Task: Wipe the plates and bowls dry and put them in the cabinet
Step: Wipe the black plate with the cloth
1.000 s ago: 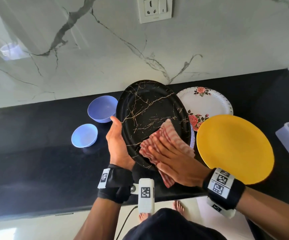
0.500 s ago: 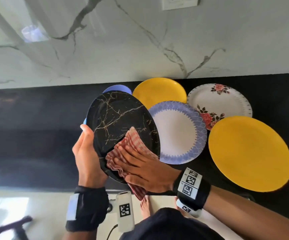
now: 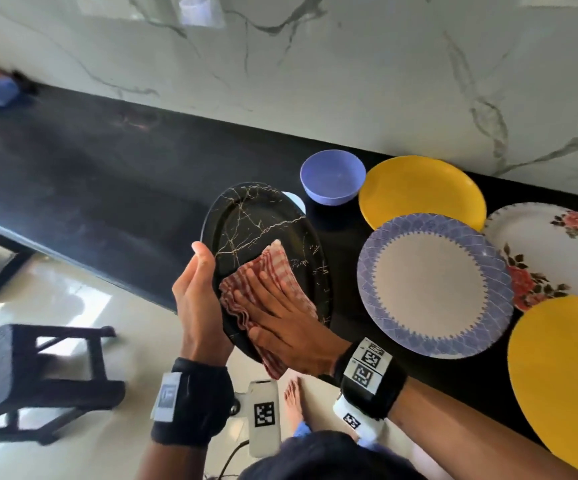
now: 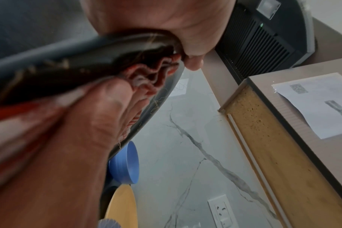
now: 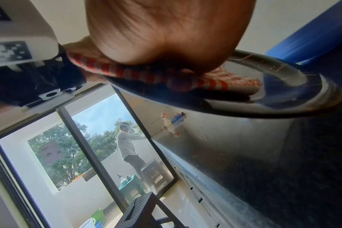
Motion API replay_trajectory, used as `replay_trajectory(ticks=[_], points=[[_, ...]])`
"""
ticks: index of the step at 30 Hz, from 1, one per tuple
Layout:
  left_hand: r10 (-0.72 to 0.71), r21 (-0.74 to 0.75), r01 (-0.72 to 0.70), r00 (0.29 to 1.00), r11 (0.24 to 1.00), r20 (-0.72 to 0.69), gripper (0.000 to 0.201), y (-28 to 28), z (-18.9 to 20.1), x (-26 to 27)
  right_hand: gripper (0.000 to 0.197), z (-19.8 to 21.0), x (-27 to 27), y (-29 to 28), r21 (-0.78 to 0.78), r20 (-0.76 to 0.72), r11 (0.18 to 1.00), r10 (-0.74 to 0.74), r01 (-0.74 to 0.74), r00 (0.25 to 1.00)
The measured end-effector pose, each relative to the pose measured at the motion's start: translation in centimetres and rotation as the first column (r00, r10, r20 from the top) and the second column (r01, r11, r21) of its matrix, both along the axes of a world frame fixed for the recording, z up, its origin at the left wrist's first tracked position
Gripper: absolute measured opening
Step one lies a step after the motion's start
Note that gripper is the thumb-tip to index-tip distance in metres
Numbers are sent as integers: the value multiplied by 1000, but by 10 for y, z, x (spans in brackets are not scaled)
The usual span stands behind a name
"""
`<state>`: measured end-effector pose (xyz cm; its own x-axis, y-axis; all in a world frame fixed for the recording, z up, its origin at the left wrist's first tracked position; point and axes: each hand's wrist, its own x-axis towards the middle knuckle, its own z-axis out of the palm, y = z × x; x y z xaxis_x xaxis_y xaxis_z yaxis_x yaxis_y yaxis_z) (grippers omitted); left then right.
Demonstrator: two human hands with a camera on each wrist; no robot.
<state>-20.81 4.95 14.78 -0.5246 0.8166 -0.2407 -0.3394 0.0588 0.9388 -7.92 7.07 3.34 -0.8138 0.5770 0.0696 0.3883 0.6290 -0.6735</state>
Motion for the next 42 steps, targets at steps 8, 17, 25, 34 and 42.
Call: replay_trajectory(ticks=[8, 17, 25, 34, 42], points=[[-130, -4, 130, 991, 992, -40, 53, 23, -13, -4, 61, -3, -19, 31, 70, -126, 976, -195, 205, 973], [-312, 59, 312, 950, 948, -16, 44, 41, -16, -7, 64, -4, -25, 104, -71, -213, 815, -576, 575, 789], [-311, 84, 310, 950, 947, 4, 58, 51, -15, 2, 57, 30, -34, 58, -25, -216, 920, -386, 390, 897], [-404, 133, 382, 872, 915, 275, 83, 56, -1, 11, 59, 26, -1, 17, -93, -263, 967, -254, 237, 931], [-548, 135, 533, 787, 835, 283, 105, 59, -1, -7, 60, 42, -35, 17, -101, -296, 904, -426, 416, 855]])
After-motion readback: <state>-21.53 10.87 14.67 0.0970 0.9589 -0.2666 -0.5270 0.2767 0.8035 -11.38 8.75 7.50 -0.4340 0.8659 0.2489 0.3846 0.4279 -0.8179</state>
